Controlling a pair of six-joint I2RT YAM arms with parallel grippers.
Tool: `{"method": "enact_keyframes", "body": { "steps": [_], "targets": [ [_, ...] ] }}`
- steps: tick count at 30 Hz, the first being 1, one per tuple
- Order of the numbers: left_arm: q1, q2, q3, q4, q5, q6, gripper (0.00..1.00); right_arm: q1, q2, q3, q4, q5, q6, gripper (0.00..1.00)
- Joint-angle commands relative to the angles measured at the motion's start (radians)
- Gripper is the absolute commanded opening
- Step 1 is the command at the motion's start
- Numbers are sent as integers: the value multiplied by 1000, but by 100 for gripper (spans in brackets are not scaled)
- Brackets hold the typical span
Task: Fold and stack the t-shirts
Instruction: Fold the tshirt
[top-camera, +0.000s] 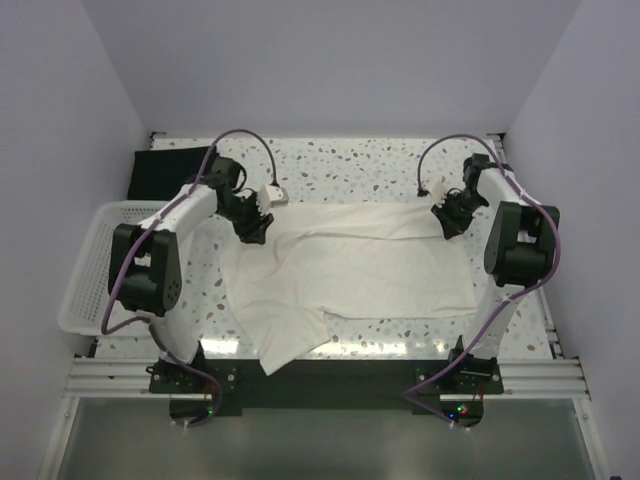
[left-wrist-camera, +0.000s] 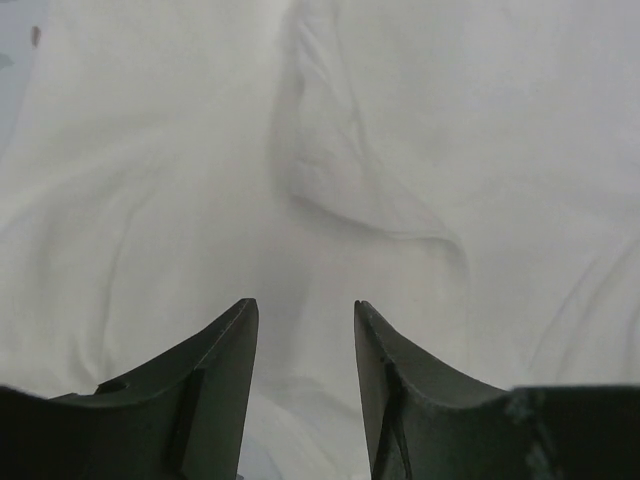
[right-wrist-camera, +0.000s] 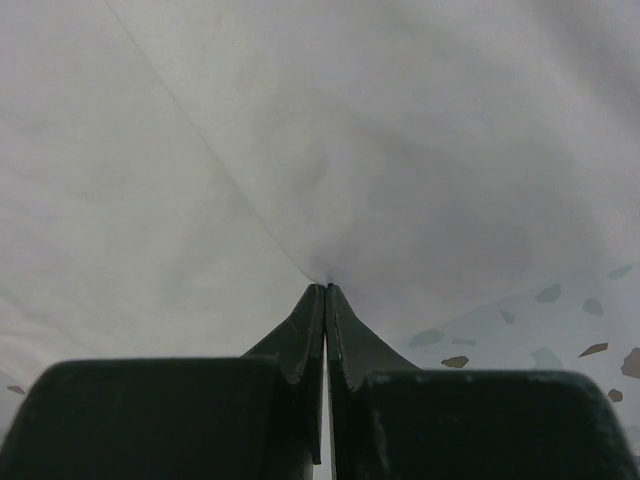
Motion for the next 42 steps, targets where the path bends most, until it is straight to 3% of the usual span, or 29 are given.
{"method": "enact_keyframes", "body": {
  "steps": [1, 5, 13, 17, 21, 22, 23, 25, 26, 29, 33, 42],
  "targets": [
    [-34, 84, 82, 187, -63, -213, 47, -2, -28, 3, -18, 4, 2, 0],
    [-115, 175, 125, 145, -121, -182, 43, -4, -30, 3, -17, 10, 5, 0],
    [-246, 101, 62, 79, -2, -61, 43, -4, -33, -9, -26, 32, -3, 0],
    [-153, 69, 97, 29, 33, -61, 45, -7, -44, -17, -44, 42, -17, 0],
    [-4, 78, 192, 55, -9, -194, 51, -16, -50, 47, -117, -7, 8, 1],
    [30, 78, 207, 115, -84, -228, 51, -18, -48, 73, -133, -26, 29, 9],
    [44, 81, 210, 147, -112, -260, 52, -19, -41, 104, -147, -78, 81, 30],
    [79, 106, 235, 216, -185, -329, 58, -19, -36, 184, -159, -123, 152, 52],
    [92, 121, 252, 227, -200, -352, 58, -19, -33, 202, -149, -140, 231, 54],
    [138, 195, 342, 232, -233, -446, 59, -18, -27, 228, -26, -119, 432, 55],
    [167, 274, 445, 206, -284, -515, 59, -19, 21, 263, 103, 54, 590, 53],
    [178, 322, 474, 192, -305, -531, 59, -61, 125, 323, 62, 137, 729, 43]
  ]
}}
